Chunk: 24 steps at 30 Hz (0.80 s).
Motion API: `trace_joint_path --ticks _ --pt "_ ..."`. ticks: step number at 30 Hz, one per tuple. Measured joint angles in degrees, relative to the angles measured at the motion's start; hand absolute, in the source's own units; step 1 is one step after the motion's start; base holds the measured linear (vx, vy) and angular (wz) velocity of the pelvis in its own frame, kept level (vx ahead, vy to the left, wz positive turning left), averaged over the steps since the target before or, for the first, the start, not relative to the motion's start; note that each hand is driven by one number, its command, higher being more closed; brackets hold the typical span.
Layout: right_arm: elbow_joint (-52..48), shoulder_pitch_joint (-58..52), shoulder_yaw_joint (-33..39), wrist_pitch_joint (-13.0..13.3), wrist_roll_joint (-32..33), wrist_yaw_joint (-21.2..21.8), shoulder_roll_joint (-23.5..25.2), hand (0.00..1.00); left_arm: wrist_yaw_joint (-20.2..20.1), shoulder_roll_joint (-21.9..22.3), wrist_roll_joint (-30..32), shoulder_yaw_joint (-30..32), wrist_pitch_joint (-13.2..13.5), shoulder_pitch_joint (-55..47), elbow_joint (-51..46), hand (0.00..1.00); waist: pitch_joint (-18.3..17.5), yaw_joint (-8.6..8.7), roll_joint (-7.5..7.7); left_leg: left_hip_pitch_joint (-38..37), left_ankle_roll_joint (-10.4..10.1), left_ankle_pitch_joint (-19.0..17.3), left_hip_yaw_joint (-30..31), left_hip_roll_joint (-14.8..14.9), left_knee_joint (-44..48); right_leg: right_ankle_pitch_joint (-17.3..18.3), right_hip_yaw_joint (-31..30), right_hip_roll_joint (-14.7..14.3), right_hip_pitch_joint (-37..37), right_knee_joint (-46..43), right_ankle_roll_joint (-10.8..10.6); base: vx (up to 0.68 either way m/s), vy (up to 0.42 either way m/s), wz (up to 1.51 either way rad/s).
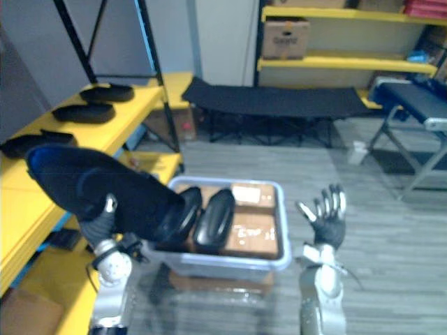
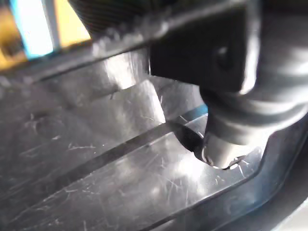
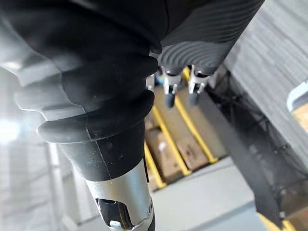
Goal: Walk over and take plastic housings, then place them on the shelf
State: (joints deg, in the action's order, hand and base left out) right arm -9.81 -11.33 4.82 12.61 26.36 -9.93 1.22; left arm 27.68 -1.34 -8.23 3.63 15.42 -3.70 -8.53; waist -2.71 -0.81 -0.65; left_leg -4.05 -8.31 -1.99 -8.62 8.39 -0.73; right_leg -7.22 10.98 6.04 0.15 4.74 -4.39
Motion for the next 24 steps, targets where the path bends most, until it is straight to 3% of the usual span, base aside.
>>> trace_joint_path --ticks 3,9,15,20,24 --pt "-0.05 0.14 -1.04 1.67 0.0 3.25 0.35 0.0 -3.54 -0.18 -2.39 0.04 0.57 -0.39 -2.35 1.0 -0.33 -0.13 -0.6 0.18 0.31 -1.01 -0.07 0.04 0.97 0.01 1.04 0.02 0.34 -0.02 0.0 -0.01 0.006 -0.06" --pt "-0.06 3.35 -7.98 1.78 0.02 5.22 -0.41 0.0 -4.31 -0.66 -1.9 3.36 0.62 -4.09 -8.01 1.0 -0.33 -2.24 -1.05 2.32 0.47 -1.13 3.2 -0.13 1.42 0.34 6.25 0.81 0.9 -0.08 -0.11 0.0 -0.012 0.3" --pt "4.87 10.7 -15.06 1.59 -0.22 6.17 -3.47 0.0 -3.85 -1.28 0.31 19.22 0.39 -13.48 -10.93 1.0 -0.7 -8.05 -1.77 4.35 0.46 -0.19 10.39 -1.92 1.68 1.33 14.6 2.37 4.51 -0.1 -1.42 0.09 0.005 0.74" --pt "12.27 15.19 -18.99 -0.14 -1.93 6.05 -3.36 0.0 -4.09 0.08 -0.37 31.19 0.94 -21.11 -10.91 1.0 -1.13 -13.42 -0.45 6.27 0.96 -0.17 16.91 -4.55 2.29 2.2 20.49 4.05 6.99 -0.11 -2.25 0.1 0.041 0.67" --pt "15.6 16.93 -22.29 -1.4 -4.19 5.93 -2.89 0.0 -4.1 3.36 -0.66 36.77 2.07 -24.19 -10.76 1.0 -0.49 -16.31 0.39 6.37 1.81 -0.75 20.91 -6.33 2.41 4.55 22.11 5.12 9.4 -0.86 -2.71 0.07 0.028 0.54"
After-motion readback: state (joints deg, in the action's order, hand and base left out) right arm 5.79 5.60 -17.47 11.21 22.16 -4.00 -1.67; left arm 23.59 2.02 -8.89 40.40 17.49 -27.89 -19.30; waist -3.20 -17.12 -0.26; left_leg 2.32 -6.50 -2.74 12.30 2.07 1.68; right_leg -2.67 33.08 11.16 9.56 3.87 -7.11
